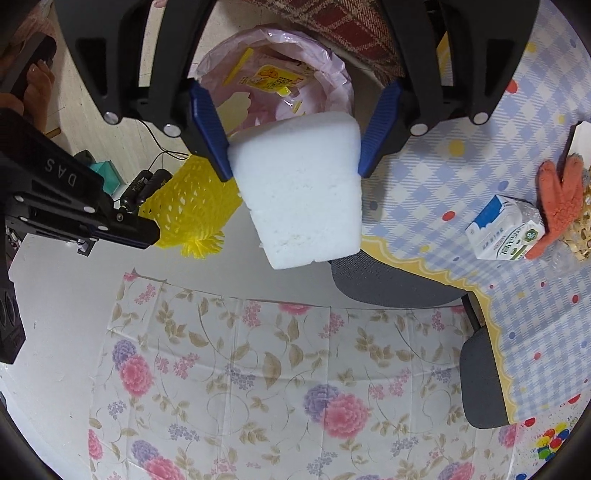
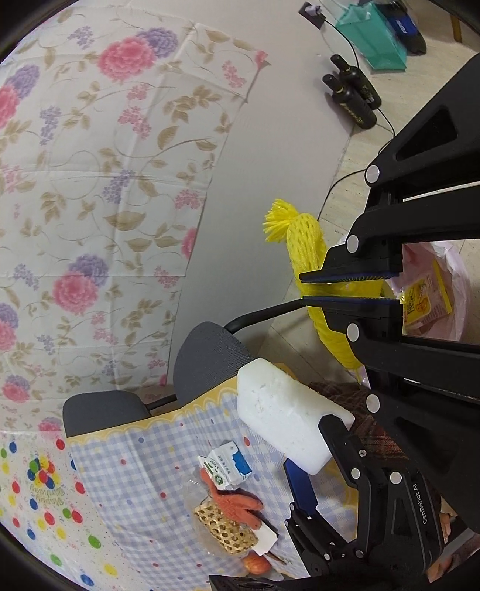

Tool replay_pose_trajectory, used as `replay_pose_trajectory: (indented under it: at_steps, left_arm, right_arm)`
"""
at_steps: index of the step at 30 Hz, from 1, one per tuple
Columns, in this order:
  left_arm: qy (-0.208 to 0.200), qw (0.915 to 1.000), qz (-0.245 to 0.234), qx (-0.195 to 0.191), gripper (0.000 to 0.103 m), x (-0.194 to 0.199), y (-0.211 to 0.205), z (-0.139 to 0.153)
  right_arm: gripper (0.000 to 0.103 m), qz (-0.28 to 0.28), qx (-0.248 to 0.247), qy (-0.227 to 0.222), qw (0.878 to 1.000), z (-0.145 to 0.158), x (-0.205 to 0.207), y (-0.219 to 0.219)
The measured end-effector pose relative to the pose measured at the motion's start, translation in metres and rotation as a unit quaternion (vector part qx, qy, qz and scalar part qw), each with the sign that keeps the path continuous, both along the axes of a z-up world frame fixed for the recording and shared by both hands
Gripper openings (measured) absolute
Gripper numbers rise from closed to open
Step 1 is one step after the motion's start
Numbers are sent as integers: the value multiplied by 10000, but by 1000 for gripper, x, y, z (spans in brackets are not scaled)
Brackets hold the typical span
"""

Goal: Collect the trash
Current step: 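Carry the foam block and mesh net over the bin and release both, then move both grippers back over the chair toward the remaining items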

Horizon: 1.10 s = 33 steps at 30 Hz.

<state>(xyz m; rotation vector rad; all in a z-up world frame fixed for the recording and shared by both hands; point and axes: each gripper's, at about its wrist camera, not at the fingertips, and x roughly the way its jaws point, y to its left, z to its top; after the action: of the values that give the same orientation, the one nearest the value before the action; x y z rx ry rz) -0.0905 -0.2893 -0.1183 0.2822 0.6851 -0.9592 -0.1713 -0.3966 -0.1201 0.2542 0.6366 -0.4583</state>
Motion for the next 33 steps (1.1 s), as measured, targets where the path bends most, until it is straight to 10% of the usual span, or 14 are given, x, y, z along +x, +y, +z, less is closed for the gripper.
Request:
replay_pose_trajectory:
  at_steps: [10, 26, 33]
  left_arm:
    - [67, 9998, 158, -87, 76, 19, -2, 5]
    - [-310, 9849, 1679, -280, 76, 59, 111, 37]
    - [-431, 9710, 2326, -338, 77, 80, 155, 46]
  right_arm:
    - [22, -123, 104, 71, 9998, -6, 7, -12]
    - [24, 411, 228, -296, 9985, 18, 43, 20]
    - [47, 1013, 60, -445, 9938, 35, 90, 55]
